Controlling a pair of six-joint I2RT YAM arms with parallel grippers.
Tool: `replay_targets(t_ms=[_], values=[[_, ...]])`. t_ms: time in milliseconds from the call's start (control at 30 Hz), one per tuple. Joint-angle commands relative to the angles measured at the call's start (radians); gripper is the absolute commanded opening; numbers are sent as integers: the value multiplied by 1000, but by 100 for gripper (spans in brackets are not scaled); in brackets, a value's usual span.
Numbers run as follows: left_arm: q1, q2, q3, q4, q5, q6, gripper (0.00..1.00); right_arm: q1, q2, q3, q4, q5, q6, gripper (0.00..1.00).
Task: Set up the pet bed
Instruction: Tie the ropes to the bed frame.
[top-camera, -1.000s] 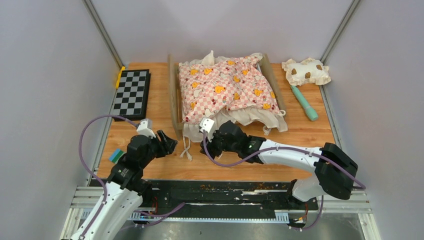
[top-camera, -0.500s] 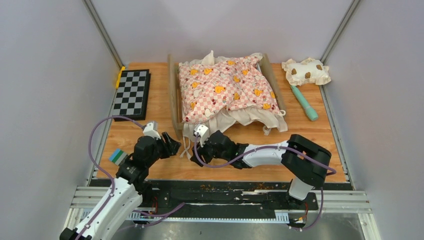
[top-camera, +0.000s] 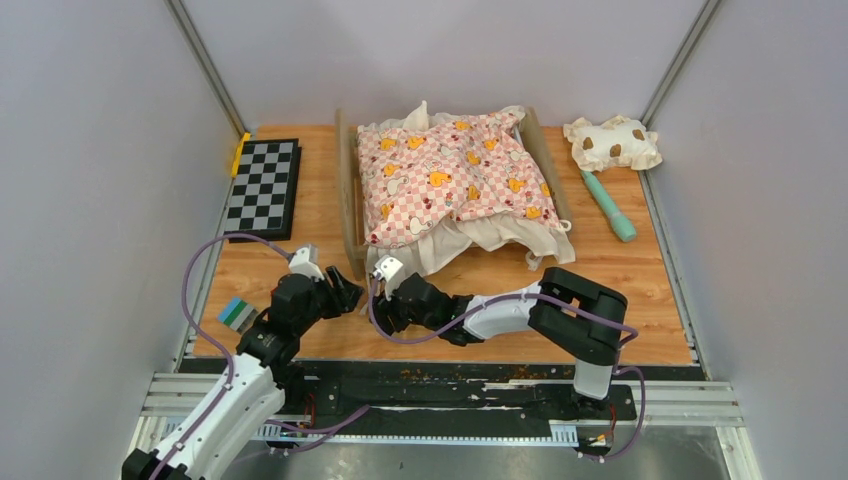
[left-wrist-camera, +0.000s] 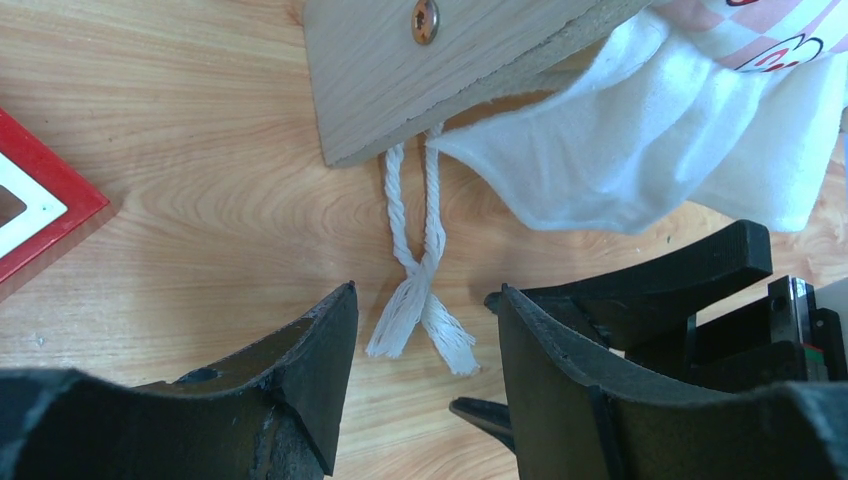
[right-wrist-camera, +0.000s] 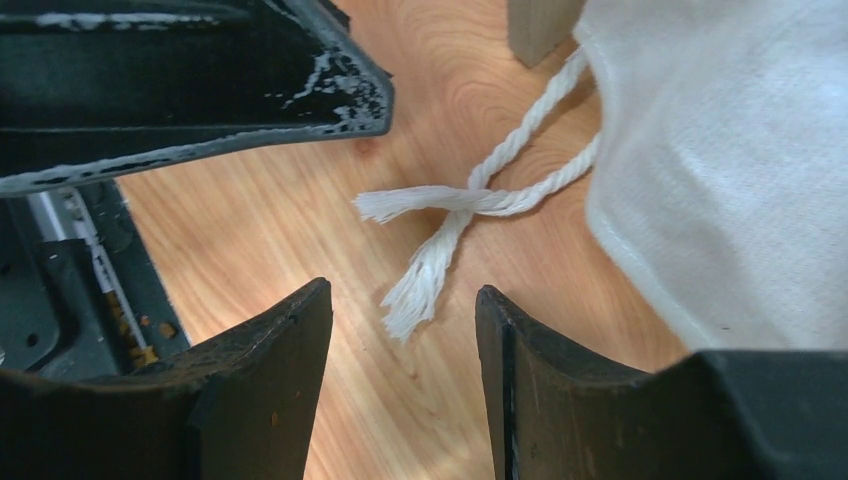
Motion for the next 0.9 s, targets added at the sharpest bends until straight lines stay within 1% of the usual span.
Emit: replay_targets(t_ms=[0,333,433,533,667,733,867], values=[[-3,12,-6,70,13,-2,61,13,23,45,0,116,-4,55],[-3,62,-26,133,38,-4,63,48,67,75,-32,122,-34,50],[-3,72,-31,143,40,-1,63,57,83,87,-52,132,-42,47],[-3,76,-35,148,42,-1,63,66,93,92,-76,159,-45,42],[-3,79,-52,170,42,-6,63,75,91,83,-96,201,-40,37],[-3,89,-58,182,45,-7,63,75,97,87,-116,217,-35,31],[-3,121,-59,203,51,-4,63,75,101,78,-111,207,-26,17]])
